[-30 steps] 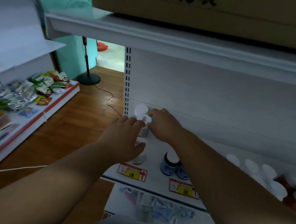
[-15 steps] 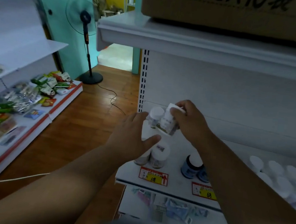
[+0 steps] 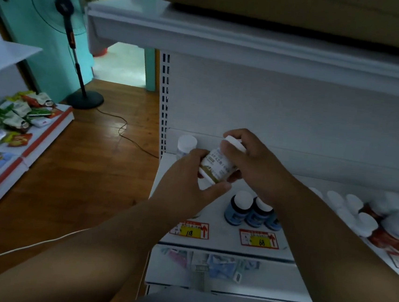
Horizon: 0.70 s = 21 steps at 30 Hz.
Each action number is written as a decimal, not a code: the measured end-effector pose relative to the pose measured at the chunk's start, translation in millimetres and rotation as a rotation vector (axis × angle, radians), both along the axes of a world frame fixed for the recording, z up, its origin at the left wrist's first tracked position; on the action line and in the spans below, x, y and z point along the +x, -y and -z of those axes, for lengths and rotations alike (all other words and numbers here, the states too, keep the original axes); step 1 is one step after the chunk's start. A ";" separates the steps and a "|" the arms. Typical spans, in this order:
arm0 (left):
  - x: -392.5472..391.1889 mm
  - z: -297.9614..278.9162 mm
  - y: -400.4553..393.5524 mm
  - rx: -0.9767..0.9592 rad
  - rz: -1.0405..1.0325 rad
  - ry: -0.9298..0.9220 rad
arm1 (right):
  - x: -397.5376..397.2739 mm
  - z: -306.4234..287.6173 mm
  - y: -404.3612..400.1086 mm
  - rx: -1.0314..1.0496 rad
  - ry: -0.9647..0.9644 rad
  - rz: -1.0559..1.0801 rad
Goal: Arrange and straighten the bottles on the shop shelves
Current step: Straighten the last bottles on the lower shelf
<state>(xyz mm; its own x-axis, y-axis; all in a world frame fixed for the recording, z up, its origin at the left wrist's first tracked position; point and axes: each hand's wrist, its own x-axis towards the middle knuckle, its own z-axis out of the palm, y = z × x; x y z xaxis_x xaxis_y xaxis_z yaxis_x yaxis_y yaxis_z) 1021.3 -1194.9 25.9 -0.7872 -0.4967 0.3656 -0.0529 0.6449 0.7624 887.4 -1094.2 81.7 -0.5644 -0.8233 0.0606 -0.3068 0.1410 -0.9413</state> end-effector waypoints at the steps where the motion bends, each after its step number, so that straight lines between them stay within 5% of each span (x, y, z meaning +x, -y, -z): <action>1: -0.4 2.2 2.2 -0.063 -0.006 0.049 | -1.0 0.7 -2.0 0.062 -0.093 0.007; 6: 11.5 22.1 31.8 -0.571 -0.030 0.453 | -9.9 13.7 -12.0 0.284 -0.460 -0.008; 9: 13.0 39.6 37.4 -0.676 0.037 0.603 | -6.4 27.0 -8.9 0.379 -0.592 -0.097; 21: 13.1 55.5 49.2 -0.753 0.003 0.555 | 0.3 55.1 18.5 0.624 -0.742 -0.272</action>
